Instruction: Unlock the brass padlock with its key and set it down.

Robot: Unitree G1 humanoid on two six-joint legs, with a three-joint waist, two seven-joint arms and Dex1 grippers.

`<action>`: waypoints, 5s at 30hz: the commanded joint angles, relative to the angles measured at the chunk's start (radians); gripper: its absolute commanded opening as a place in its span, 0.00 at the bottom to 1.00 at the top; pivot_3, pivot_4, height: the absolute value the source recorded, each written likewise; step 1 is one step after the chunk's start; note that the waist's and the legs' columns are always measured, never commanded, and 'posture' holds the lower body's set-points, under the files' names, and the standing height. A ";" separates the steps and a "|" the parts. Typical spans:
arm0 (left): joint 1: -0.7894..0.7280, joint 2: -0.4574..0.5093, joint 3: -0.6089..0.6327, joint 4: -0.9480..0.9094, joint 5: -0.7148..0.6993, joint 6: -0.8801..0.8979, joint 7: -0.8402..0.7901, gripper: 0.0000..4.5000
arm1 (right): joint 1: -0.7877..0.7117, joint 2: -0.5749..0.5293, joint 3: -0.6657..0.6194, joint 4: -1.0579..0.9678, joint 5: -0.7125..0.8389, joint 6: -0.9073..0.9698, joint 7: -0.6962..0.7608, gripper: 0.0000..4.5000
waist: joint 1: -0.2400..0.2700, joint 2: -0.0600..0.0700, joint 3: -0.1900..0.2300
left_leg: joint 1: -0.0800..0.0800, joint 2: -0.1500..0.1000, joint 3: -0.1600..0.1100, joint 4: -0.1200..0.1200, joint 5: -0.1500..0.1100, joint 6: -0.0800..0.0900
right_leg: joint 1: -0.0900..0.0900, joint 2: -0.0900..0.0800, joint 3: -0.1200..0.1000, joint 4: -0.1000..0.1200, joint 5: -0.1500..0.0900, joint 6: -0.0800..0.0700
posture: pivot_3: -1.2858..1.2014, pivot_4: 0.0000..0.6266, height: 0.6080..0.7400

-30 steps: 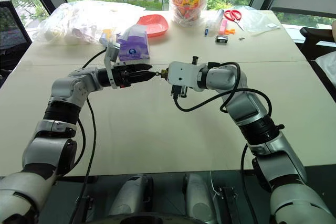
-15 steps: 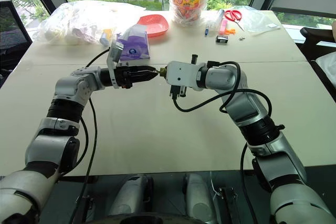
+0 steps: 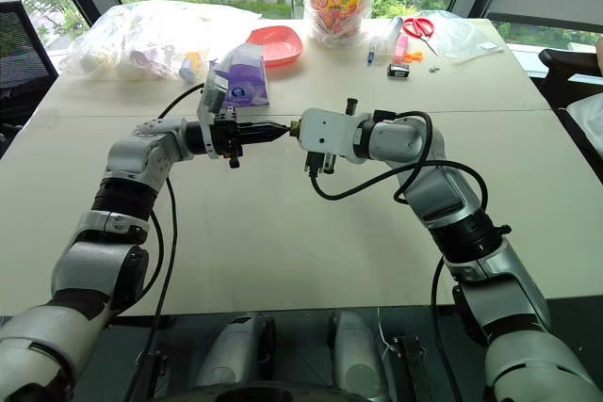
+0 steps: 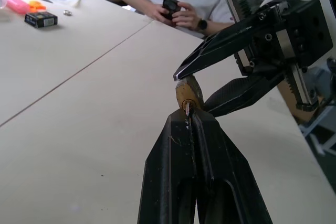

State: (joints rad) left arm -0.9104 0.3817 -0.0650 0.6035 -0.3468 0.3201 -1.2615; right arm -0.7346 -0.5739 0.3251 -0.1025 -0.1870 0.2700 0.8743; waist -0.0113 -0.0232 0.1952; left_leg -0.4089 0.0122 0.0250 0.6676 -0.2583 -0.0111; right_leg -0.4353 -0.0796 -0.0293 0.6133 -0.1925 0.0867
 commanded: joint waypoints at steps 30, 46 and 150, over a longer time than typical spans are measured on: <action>-0.029 0.002 0.048 -0.076 -0.097 0.297 -0.027 0.55 | -0.004 0.002 -0.011 -0.072 -0.013 -0.038 0.018 0.15 | -0.002 0.000 0.000 | 0.000 -0.001 -0.001 0.000 0.000 0.000 | 0.001 0.000 0.000 0.000 -0.001 0.001 | 0.52 0.24 1.00; -0.044 -0.036 0.031 -0.030 -0.069 0.280 -0.034 0.00 | -0.003 0.014 -0.014 -0.113 -0.013 -0.006 0.011 0.15 | -0.001 0.000 0.000 | 0.000 -0.001 -0.001 0.000 0.000 0.000 | 0.001 0.000 0.000 0.000 -0.001 0.001 | 0.52 0.24 1.00; -0.099 -0.261 -0.013 0.328 0.043 0.155 0.128 0.00 | 0.326 -0.266 -0.216 -0.338 0.257 0.365 -0.106 0.01 | 0.022 -0.001 0.000 | -0.001 -0.001 -0.001 0.000 0.000 0.000 | 0.000 0.000 0.000 -0.002 -0.002 -0.001 | 0.52 0.24 1.00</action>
State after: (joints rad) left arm -0.9571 0.1319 -0.0978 0.8979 -0.3112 0.5055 -1.1477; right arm -0.4066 -0.8279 0.1376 -0.3839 0.0635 0.6250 0.7688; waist 0.0111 -0.0238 0.1955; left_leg -0.4097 0.0115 0.0239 0.6677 -0.2586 -0.0107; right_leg -0.4350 -0.0797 -0.0298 0.6109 -0.1953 0.0852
